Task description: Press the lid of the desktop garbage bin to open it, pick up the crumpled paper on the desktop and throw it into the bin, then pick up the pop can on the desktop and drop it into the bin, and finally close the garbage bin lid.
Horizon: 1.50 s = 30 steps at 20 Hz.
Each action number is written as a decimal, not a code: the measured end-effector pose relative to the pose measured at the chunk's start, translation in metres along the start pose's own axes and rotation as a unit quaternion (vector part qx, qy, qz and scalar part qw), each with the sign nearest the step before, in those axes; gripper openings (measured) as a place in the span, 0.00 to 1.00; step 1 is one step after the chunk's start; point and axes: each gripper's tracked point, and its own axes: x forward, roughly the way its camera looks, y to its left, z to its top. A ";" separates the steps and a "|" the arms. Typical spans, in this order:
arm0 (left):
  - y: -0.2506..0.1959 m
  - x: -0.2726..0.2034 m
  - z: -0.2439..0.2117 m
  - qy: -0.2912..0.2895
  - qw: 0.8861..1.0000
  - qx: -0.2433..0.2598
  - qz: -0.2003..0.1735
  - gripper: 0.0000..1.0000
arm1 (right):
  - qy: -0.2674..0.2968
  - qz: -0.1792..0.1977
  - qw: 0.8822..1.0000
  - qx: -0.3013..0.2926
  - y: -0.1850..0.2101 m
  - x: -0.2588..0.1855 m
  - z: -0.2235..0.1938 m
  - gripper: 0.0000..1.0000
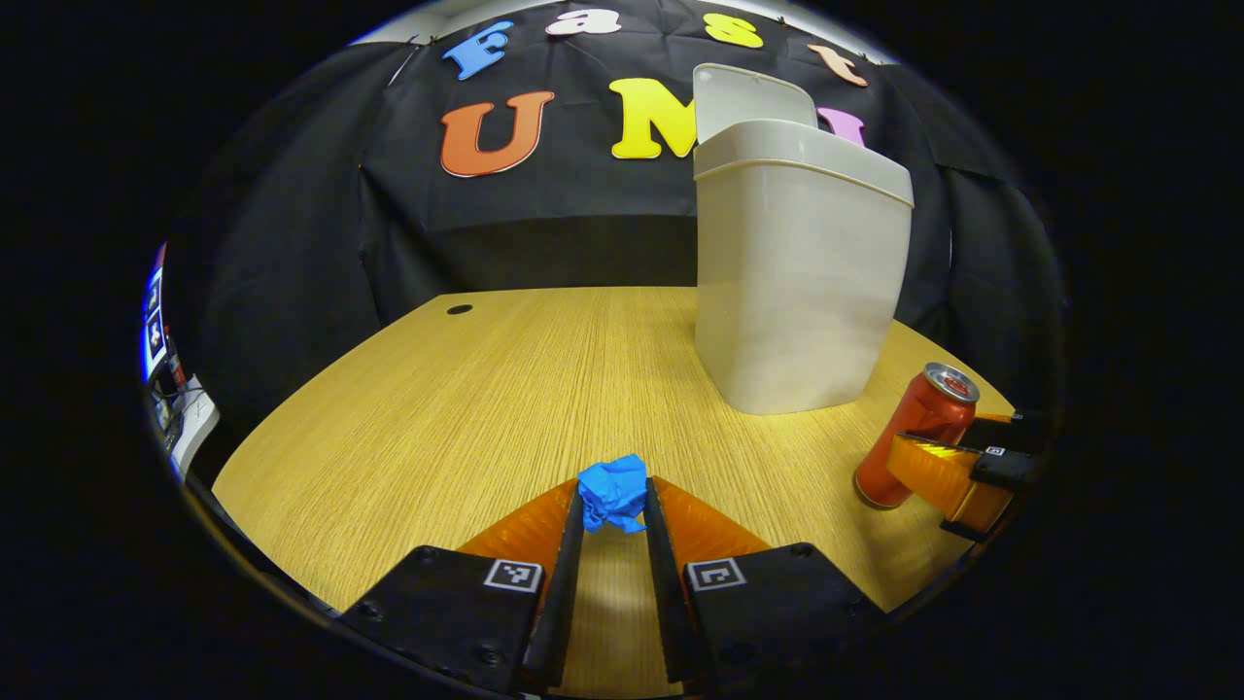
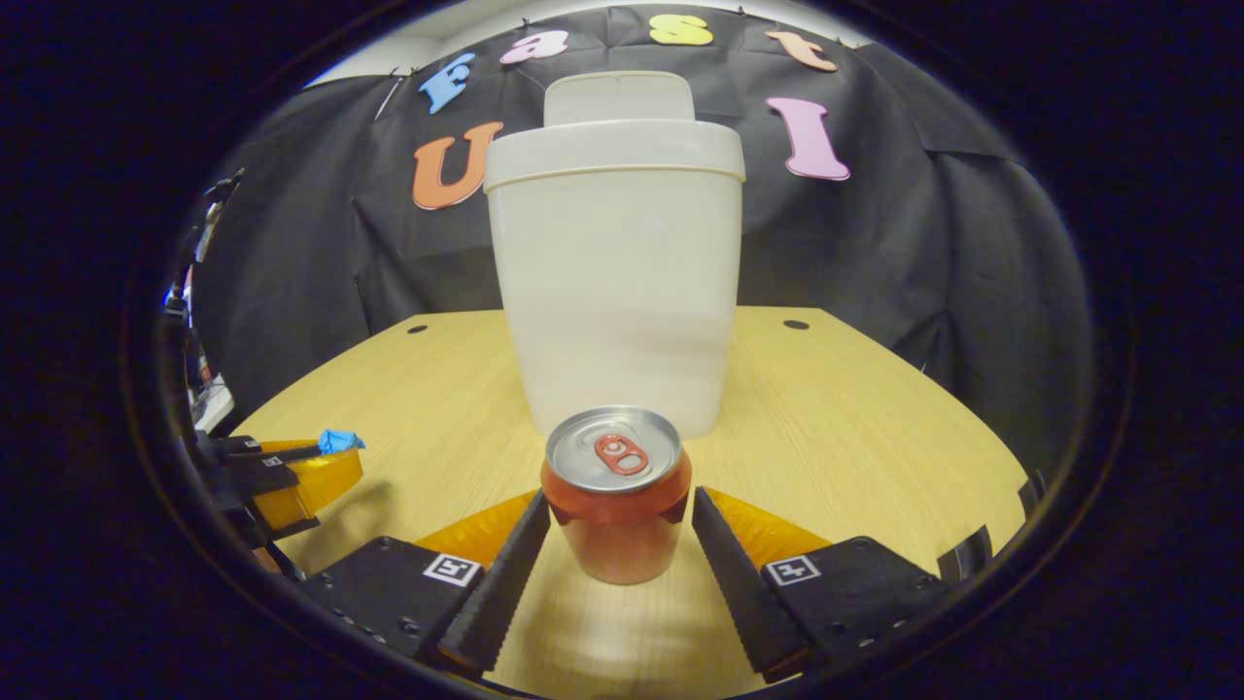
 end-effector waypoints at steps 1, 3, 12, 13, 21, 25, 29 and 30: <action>0.000 -0.001 0.000 -0.004 1.000 0.003 -0.001 0.40 | -0.004 -0.002 1.000 0.002 0.000 0.000 0.002 0.81; -0.002 -0.006 0.003 -0.011 1.000 0.009 -0.001 0.40 | 0.002 0.004 1.000 0.005 0.002 0.003 -0.003 0.81; -0.002 -0.035 0.041 -0.059 0.998 0.005 0.001 0.40 | -0.060 -0.003 0.998 0.025 -0.020 -0.035 0.049 0.78; -0.002 -0.041 0.046 -0.066 0.998 0.004 0.001 0.40 | -0.071 -0.004 0.997 0.023 -0.023 -0.043 0.057 0.78; -0.005 -0.067 0.069 -0.103 0.994 0.014 0.025 0.40 | -0.182 0.004 0.983 -0.037 -0.045 -0.110 0.124 0.78; -0.008 -0.073 0.074 -0.109 0.993 0.027 0.041 0.40 | -0.204 0.034 0.978 -0.039 -0.043 -0.124 0.135 0.80; -0.019 -0.079 0.082 -0.115 0.992 0.018 0.046 0.42 | -0.207 0.063 0.975 -0.042 -0.041 -0.124 0.140 0.77; -0.022 -0.081 0.088 -0.122 0.991 0.011 0.048 0.42 | -0.208 0.066 0.975 -0.035 -0.043 -0.125 0.142 0.78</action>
